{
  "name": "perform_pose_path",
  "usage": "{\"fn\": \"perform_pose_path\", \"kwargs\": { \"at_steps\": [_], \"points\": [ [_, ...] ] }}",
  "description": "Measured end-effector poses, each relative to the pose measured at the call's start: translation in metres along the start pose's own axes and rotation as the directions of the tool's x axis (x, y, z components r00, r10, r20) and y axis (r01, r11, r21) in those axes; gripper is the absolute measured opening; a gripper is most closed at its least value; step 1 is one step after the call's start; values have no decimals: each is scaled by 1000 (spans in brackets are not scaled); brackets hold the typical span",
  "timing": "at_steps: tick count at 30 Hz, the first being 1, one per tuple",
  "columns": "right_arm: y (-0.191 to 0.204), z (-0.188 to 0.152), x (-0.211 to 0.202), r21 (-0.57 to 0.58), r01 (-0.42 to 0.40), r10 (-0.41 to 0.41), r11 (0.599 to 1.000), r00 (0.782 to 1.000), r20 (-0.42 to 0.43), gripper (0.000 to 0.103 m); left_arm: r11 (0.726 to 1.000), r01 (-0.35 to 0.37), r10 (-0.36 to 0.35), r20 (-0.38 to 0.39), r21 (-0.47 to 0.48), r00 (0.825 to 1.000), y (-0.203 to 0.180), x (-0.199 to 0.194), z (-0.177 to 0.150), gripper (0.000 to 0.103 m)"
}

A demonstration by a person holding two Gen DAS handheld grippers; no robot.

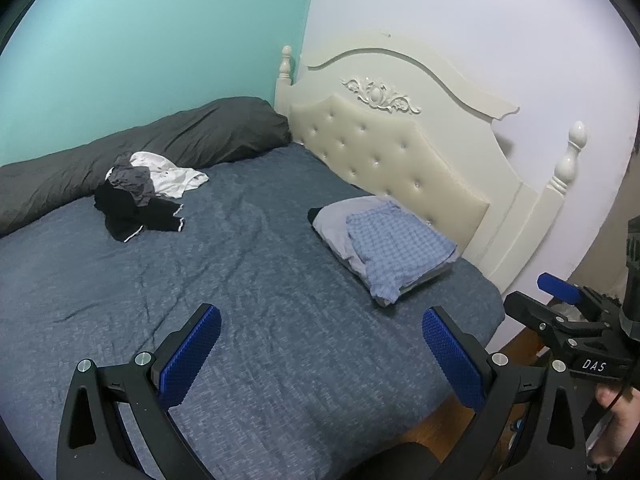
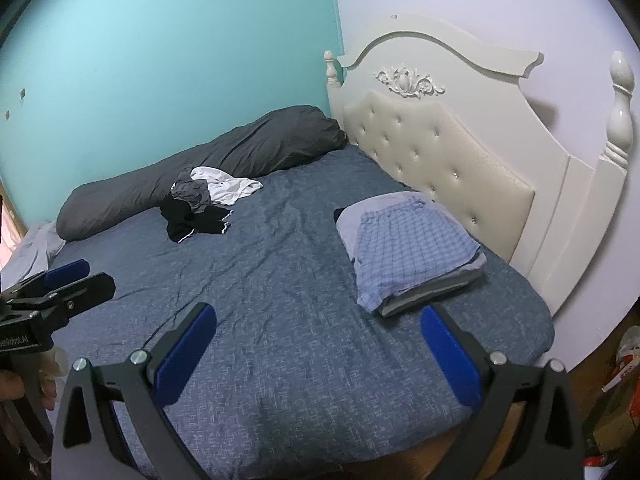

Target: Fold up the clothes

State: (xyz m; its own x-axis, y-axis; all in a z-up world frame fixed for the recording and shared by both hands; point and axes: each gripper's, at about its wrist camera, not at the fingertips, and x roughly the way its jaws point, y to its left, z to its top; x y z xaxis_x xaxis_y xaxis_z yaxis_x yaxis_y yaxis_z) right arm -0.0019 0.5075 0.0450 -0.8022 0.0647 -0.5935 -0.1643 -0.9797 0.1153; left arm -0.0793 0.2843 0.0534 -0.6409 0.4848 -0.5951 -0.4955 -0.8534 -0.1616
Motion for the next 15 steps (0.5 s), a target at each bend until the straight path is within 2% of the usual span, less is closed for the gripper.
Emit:
{"fn": "perform_pose_path", "kwargs": {
  "at_steps": [15],
  "points": [
    [17, -13, -8, -11, -21, 21, 1000, 1000, -2, 103, 998, -52, 52, 6, -21, 999, 14, -23, -22, 103]
  ]
}}
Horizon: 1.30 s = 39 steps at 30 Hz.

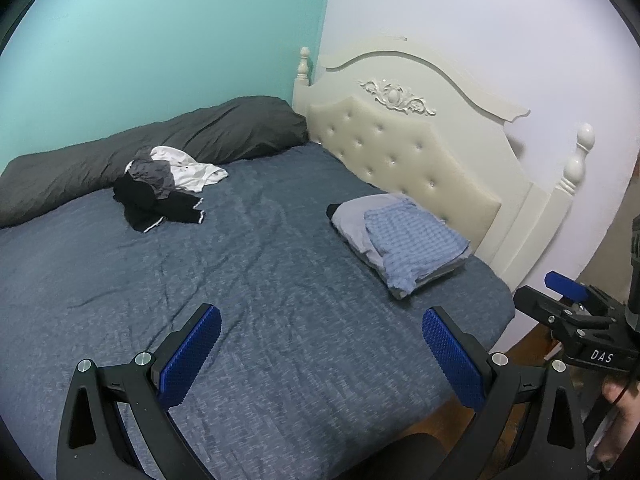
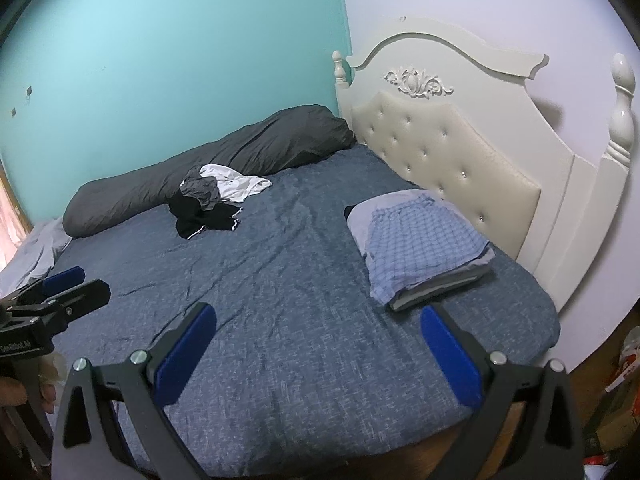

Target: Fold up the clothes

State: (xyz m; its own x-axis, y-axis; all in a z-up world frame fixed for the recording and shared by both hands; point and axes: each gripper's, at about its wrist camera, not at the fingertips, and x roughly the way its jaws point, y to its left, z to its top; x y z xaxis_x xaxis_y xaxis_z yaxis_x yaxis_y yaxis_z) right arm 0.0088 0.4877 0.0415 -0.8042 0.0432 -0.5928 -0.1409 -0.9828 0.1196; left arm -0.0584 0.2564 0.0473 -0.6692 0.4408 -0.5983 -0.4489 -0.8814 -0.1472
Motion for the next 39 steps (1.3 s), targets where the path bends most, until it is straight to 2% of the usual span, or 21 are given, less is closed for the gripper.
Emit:
{"fn": "perform_pose_path", "kwargs": {
  "at_steps": [17, 39],
  "points": [
    [16, -16, -11, -9, -20, 20, 1000, 1000, -5, 103, 1000, -17, 17, 5, -4, 1000, 10, -21, -18, 103],
    [19, -26, -19, 0, -28, 28, 1000, 1000, -13, 103, 1000, -18, 18, -7, -6, 1000, 11, -26, -27, 103]
  ]
}}
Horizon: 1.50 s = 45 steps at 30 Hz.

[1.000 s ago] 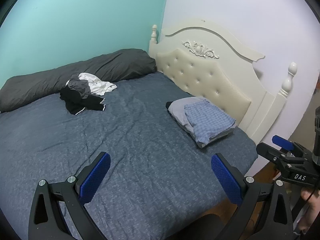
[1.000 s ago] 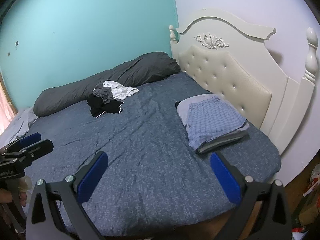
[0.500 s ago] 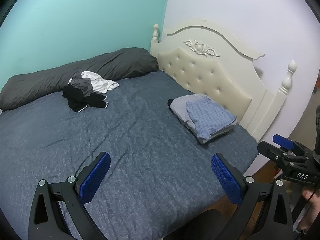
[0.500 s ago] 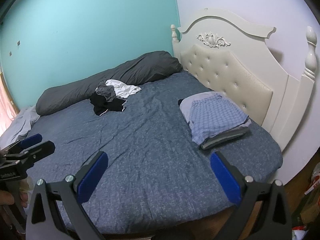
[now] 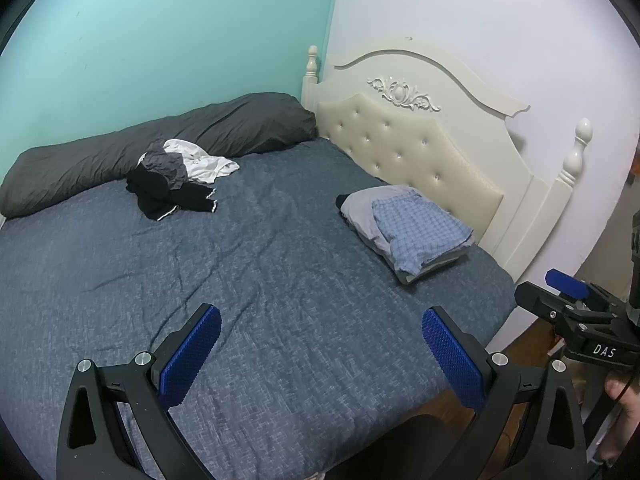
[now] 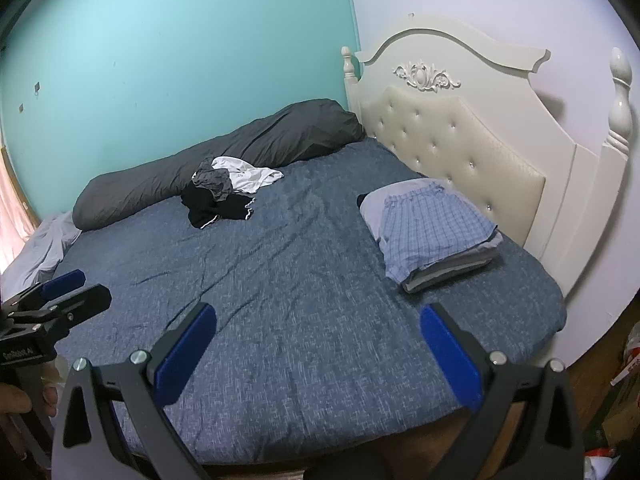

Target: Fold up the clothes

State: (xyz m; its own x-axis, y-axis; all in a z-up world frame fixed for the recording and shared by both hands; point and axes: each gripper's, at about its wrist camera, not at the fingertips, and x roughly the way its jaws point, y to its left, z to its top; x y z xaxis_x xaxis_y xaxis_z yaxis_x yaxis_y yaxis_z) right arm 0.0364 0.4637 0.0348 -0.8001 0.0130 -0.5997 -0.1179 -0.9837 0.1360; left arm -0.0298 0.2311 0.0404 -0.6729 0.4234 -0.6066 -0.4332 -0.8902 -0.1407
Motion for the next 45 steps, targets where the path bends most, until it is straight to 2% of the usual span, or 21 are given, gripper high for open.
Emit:
{"fn": "perform_pose_path", "kwargs": {
  "at_steps": [45],
  "points": [
    [-3, 0, -7, 19, 1, -1, 1000, 1000, 13, 103, 1000, -26, 26, 3, 4, 1000, -2, -1, -3, 103]
  ]
}}
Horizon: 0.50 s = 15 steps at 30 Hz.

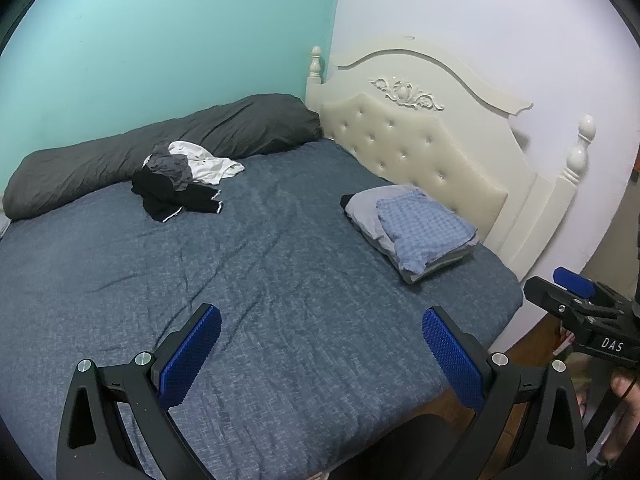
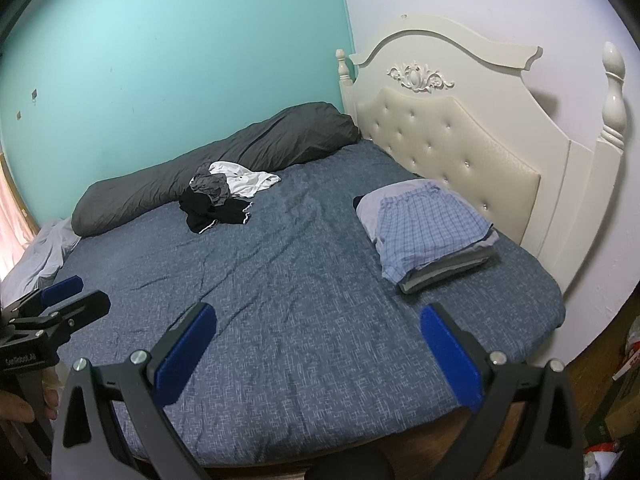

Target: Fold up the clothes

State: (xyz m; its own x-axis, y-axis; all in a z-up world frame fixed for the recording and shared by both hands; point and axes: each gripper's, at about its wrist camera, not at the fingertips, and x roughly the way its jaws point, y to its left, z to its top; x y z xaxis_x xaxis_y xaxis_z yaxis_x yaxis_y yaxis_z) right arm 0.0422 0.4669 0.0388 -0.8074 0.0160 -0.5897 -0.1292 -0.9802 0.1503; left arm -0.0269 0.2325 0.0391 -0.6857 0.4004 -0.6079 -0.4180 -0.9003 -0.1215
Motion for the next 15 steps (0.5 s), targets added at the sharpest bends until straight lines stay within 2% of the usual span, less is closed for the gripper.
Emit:
{"fn": "perform_pose_path", "kwargs": {
  "at_steps": [15],
  "points": [
    [1, 0, 0, 2, -4, 4, 1000, 1000, 2, 103, 1000, 3, -3, -3, -3, 1000, 0, 0, -1, 103]
  ]
}}
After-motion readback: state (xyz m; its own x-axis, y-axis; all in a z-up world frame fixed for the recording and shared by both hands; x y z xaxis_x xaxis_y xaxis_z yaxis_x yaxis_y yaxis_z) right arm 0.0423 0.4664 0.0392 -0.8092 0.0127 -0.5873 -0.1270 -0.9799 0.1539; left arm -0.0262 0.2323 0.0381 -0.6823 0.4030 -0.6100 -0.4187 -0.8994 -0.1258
